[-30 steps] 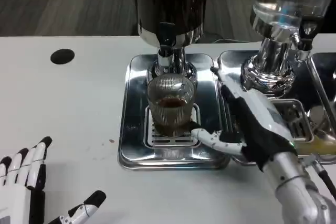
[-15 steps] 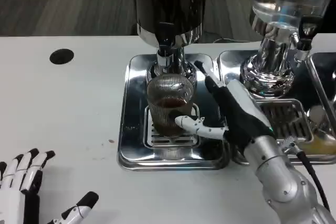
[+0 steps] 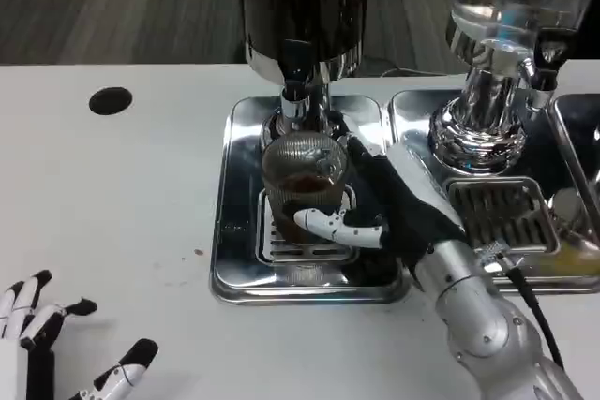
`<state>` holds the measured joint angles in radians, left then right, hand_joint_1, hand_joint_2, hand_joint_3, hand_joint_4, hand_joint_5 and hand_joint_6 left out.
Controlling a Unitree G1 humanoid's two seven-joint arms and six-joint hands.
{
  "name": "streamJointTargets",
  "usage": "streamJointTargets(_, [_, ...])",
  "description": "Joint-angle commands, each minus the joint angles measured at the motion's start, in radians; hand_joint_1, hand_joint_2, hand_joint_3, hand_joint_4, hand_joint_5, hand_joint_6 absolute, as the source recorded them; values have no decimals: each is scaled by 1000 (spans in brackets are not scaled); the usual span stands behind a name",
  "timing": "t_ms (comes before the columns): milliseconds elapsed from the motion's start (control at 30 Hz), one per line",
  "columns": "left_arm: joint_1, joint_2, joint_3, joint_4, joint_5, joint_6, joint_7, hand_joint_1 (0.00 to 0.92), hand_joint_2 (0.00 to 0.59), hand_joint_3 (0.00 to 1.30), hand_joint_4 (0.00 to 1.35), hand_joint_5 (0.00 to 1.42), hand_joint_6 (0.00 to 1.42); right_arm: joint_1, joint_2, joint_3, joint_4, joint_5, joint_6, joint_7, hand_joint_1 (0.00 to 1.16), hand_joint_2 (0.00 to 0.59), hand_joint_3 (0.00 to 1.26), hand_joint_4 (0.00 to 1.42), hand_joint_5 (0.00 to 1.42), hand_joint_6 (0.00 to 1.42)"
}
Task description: Grasp the cup under the faucet to collect the drink, then remove the cup.
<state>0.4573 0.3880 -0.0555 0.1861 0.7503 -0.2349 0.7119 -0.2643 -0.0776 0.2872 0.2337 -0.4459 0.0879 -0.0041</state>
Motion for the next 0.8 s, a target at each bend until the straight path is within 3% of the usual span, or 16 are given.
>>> streamJointTargets(33, [4, 14, 14, 12, -15, -19, 8, 0, 107, 482, 0, 104, 47, -22, 12, -1, 31, 6, -30, -36, 721, 191, 0, 0, 0, 143])
streamJointTargets(433, [5, 16, 23, 23, -23, -27, 6, 0, 103, 511, 0, 106, 47, -48, 23, 8, 107, 8, -60, -56, 738, 195, 0, 13, 9, 178])
streamJointTargets(500, [5, 18, 24, 23, -25, -28, 5, 0, 103, 513, 0, 106, 47, -50, 26, 6, 118, 13, -70, -62, 743, 191, 2, 59, 35, 189])
streamJointTargets(800, [7, 24, 33, 12, -40, -32, 4, 0, 98, 526, 0, 106, 47, -53, 41, 7, 148, 0, -89, -125, 774, 181, 227, 331, 232, 334])
